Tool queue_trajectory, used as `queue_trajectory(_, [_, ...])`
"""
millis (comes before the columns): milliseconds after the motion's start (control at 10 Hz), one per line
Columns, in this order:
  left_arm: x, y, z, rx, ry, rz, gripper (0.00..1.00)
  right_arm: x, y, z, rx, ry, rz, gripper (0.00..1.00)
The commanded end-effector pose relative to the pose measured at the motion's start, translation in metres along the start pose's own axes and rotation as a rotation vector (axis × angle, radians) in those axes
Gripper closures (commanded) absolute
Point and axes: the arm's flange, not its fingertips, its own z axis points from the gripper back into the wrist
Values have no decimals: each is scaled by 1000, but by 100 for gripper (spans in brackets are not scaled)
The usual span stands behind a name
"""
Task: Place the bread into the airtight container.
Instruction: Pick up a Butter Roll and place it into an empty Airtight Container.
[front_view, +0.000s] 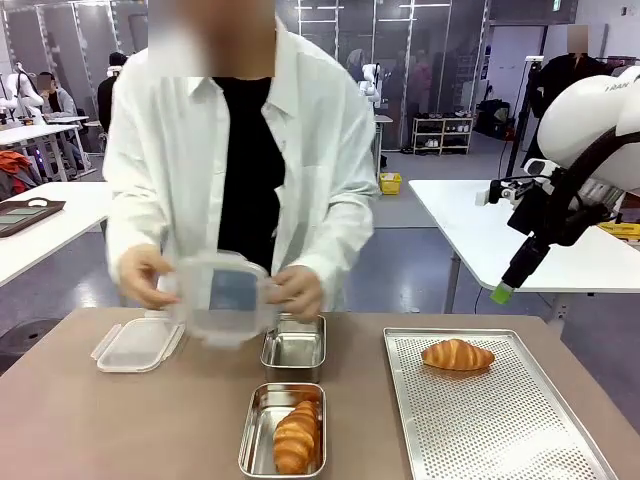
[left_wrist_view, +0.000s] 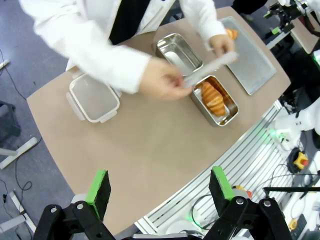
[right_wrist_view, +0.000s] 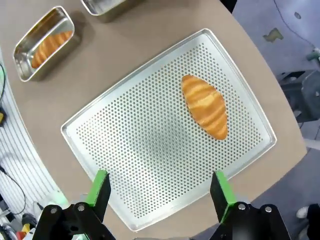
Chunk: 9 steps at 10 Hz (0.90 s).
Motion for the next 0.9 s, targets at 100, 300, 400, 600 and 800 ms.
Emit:
queue_trajectory(100, [0, -1, 1, -7, 2, -16, 0, 0, 0, 0, 0, 0, 0, 0])
queue_trajectory(300, [0, -1, 1, -7, 2, -16, 0, -106, -61, 92, 281, -304, -93, 0])
queue_trajectory(400, [0, -1, 1, -7, 2, -16, 0, -182, -81, 121, 412, -477, -105, 0])
queue_trajectory(600, [0, -1, 1, -7, 2, -16, 0, -270, -75, 122, 358, -637, -193, 0])
queue_trajectory(800, [0, -1, 1, -7, 2, -16, 0, -284, -58, 109, 320, -679, -320, 0])
